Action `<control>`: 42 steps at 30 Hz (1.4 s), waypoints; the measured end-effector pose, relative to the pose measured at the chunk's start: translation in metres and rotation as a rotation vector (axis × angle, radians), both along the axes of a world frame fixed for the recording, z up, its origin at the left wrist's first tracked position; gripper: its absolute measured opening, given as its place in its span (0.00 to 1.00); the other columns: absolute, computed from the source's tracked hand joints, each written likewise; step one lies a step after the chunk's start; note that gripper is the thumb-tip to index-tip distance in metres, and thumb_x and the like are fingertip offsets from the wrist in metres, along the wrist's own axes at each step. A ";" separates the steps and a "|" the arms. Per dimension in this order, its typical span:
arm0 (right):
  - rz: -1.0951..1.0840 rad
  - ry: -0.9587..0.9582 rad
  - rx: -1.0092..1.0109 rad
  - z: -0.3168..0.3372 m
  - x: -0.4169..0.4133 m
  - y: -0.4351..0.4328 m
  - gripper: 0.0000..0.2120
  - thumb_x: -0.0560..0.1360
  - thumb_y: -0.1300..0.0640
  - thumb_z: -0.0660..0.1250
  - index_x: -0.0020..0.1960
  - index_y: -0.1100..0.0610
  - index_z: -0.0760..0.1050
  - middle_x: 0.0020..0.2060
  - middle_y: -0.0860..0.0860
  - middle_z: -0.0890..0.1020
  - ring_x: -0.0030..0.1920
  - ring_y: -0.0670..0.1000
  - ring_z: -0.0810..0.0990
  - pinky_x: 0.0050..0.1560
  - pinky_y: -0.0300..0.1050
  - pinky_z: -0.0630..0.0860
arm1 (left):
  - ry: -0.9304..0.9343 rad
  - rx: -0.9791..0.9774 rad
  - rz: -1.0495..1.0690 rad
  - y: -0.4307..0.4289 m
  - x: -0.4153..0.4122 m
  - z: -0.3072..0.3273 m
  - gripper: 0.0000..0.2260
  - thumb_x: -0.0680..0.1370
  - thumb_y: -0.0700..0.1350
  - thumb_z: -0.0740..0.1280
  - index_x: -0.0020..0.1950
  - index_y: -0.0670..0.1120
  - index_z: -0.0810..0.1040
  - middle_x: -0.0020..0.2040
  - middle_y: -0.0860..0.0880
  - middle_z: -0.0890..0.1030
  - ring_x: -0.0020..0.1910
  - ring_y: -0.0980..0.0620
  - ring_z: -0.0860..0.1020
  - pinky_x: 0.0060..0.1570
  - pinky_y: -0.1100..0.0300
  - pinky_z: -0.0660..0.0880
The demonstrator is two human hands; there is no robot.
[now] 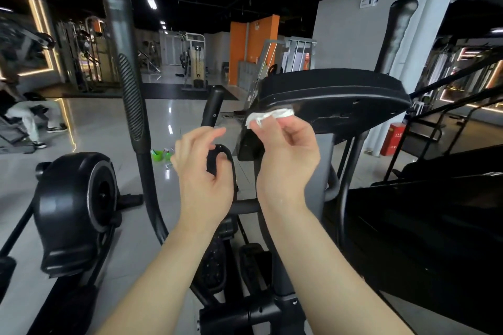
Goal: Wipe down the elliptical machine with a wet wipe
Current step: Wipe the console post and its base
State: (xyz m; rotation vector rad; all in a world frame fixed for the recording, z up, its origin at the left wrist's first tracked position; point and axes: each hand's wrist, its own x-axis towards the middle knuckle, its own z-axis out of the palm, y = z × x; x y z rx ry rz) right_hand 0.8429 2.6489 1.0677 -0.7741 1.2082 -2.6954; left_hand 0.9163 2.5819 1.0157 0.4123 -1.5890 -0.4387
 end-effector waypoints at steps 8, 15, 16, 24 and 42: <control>-0.155 -0.134 0.270 -0.045 0.000 -0.064 0.07 0.75 0.66 0.71 0.49 0.57 0.77 0.41 0.50 0.83 0.39 0.43 0.81 0.48 0.43 0.79 | -0.064 0.025 -0.059 -0.022 0.019 -0.021 0.18 0.75 0.35 0.64 0.62 0.49 0.79 0.59 0.55 0.75 0.56 0.49 0.74 0.64 0.46 0.67; -0.198 -0.187 0.301 -0.055 0.014 -0.078 0.06 0.80 0.63 0.68 0.53 0.53 0.76 0.45 0.46 0.83 0.45 0.38 0.83 0.46 0.32 0.78 | -0.138 0.161 -0.097 -0.045 0.031 -0.036 0.18 0.76 0.33 0.67 0.59 0.53 0.79 0.58 0.60 0.74 0.58 0.51 0.74 0.65 0.51 0.67; -0.236 -0.150 0.280 -0.054 0.014 -0.073 0.06 0.79 0.62 0.69 0.52 0.51 0.77 0.44 0.46 0.82 0.42 0.37 0.81 0.45 0.31 0.77 | -0.135 0.169 -0.111 -0.048 0.032 -0.038 0.17 0.76 0.35 0.66 0.59 0.54 0.79 0.58 0.60 0.74 0.58 0.51 0.74 0.64 0.46 0.69; -0.169 -0.177 0.371 -0.072 0.011 -0.092 0.07 0.80 0.62 0.65 0.53 0.51 0.76 0.42 0.43 0.78 0.44 0.43 0.78 0.48 0.35 0.74 | -0.111 0.222 -0.164 -0.060 0.041 -0.049 0.17 0.75 0.38 0.65 0.57 0.57 0.79 0.58 0.63 0.74 0.57 0.54 0.74 0.60 0.39 0.72; 0.155 -0.565 0.373 -0.112 0.009 -0.100 0.10 0.75 0.65 0.74 0.55 0.56 0.81 0.44 0.51 0.86 0.44 0.48 0.85 0.38 0.39 0.79 | -0.322 0.490 -0.192 -0.079 0.063 -0.106 0.12 0.79 0.39 0.67 0.58 0.54 0.81 0.55 0.63 0.76 0.54 0.61 0.75 0.63 0.56 0.73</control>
